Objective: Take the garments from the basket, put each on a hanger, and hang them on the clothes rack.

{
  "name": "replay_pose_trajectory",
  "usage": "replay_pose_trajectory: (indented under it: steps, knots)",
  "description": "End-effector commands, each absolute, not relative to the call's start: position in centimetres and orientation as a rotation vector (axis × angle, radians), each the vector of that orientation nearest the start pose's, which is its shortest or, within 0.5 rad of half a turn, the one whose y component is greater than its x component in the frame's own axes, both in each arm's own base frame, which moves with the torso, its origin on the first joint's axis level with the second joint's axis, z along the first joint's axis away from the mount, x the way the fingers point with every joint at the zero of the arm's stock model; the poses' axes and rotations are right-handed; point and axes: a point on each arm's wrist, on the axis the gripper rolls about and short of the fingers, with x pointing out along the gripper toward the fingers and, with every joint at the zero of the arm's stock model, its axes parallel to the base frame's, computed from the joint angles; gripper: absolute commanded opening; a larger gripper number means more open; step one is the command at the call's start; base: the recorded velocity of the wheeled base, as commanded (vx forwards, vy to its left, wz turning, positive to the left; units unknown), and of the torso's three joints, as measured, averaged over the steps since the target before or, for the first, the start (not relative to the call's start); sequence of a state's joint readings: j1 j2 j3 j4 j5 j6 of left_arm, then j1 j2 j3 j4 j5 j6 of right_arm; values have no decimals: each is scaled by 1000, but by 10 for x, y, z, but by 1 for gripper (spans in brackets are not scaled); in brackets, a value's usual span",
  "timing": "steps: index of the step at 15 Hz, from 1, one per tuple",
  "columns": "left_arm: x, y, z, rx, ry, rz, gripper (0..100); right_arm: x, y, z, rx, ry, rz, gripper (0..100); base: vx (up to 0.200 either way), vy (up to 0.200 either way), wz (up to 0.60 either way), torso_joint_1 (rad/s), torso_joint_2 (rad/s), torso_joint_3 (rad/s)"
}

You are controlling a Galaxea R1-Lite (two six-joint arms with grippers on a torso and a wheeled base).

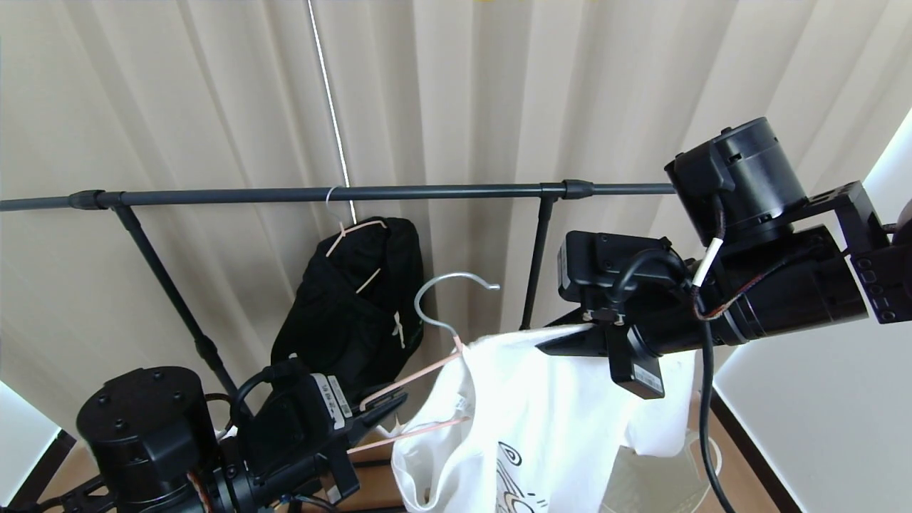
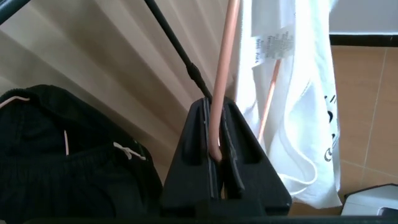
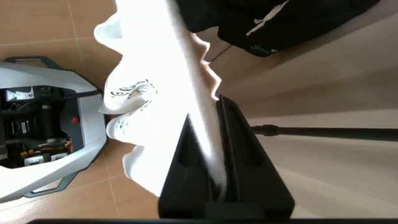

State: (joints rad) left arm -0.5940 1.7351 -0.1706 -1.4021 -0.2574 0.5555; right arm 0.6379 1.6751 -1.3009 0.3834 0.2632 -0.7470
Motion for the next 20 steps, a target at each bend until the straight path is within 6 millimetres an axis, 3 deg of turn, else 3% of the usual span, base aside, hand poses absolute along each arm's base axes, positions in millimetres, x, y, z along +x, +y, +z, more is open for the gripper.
replay_pose_trajectory:
  steps: [1,7,8,14,20]
  knots:
    - [184,-131,105,548,-72,-875,0,231,179,238,-802,404,1110,0,0,0,0,0,0,0]
    - [186,-133,105,545,-77,-878,0,226,176,236,-803,409,1116,0,0,0,0,0,0,0]
    - [186,-133,105,547,-78,-878,100,225,175,236,-803,410,1116,0,0,0,0,0,0,0]
    - [178,-127,113,507,-131,-864,100,210,164,239,-799,405,1112,0,0,0,0,0,0,0]
    - [153,-105,132,332,-156,-879,100,218,153,236,-757,428,1045,0,0,0,0,0,0,0]
